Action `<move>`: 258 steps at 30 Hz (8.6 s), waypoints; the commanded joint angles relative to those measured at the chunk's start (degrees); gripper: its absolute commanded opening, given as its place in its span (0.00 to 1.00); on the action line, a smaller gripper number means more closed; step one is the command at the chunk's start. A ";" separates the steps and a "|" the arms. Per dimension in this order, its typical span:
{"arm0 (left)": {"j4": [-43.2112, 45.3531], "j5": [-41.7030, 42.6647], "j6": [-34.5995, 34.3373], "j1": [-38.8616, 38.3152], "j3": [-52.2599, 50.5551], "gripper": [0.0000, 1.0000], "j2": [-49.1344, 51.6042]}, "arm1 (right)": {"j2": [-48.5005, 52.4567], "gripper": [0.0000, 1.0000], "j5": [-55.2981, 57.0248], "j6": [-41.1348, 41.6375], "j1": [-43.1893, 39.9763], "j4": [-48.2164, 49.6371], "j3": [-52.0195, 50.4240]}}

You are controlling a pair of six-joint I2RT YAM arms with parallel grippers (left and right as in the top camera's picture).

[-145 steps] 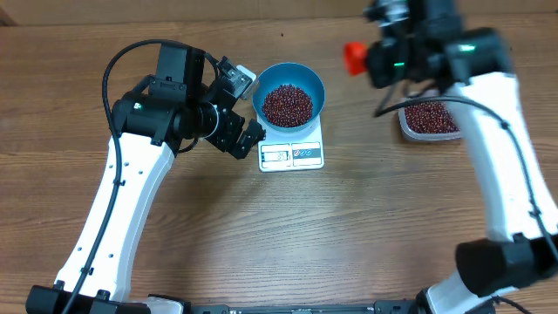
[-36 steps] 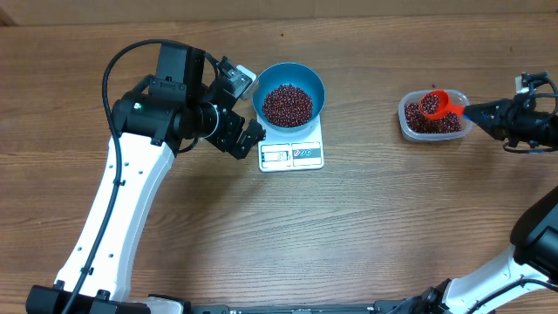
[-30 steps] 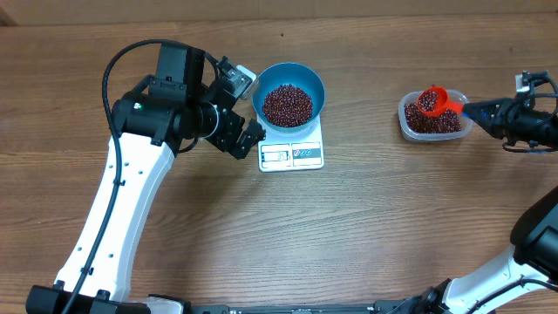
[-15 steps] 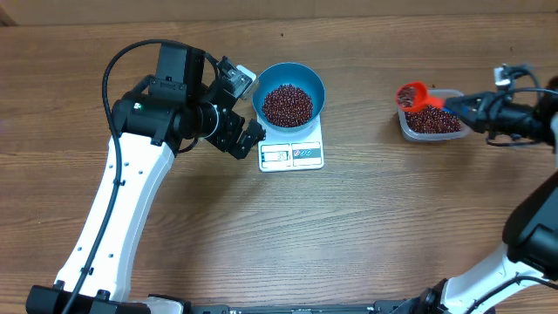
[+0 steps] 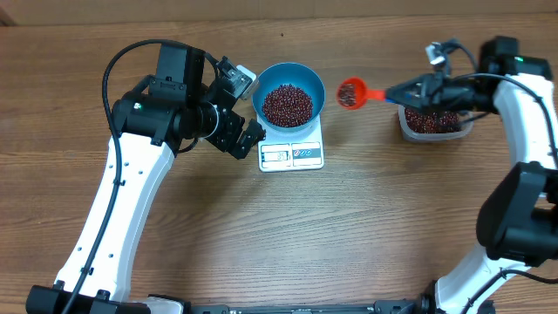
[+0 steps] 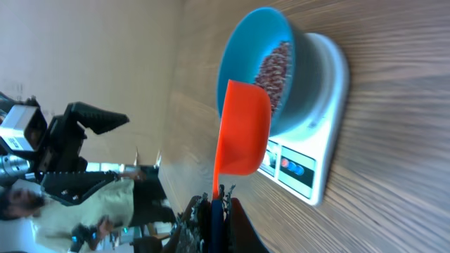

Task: Scoop item into bowl and weigh 150g on scale
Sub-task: 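Carry the filled scoop left over the teal bowl with the right gripper, then tip the scoop with the right gripper, pouring beans into the bowl, then lift the empty scoop with the right gripper back toward the bean tub, then dip the red scoop into the bean tub with the right gripper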

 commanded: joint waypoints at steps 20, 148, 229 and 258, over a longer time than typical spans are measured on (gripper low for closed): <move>-0.15 -0.39 1.25 0.22 -0.28 0.99 -1.29 | -2.19 0.04 23.21 12.28 17.51 5.14 12.61; -0.15 -0.39 1.25 0.22 -0.28 1.00 -1.29 | -4.76 0.04 43.15 8.76 -6.95 7.32 -4.98; -0.15 -0.39 1.25 0.22 -0.28 1.00 -1.29 | -4.48 0.04 48.74 10.03 -2.29 5.77 -4.57; -0.20 -0.39 1.25 0.22 -0.28 0.99 -1.29 | -4.48 0.04 33.53 8.92 -13.97 5.73 -4.55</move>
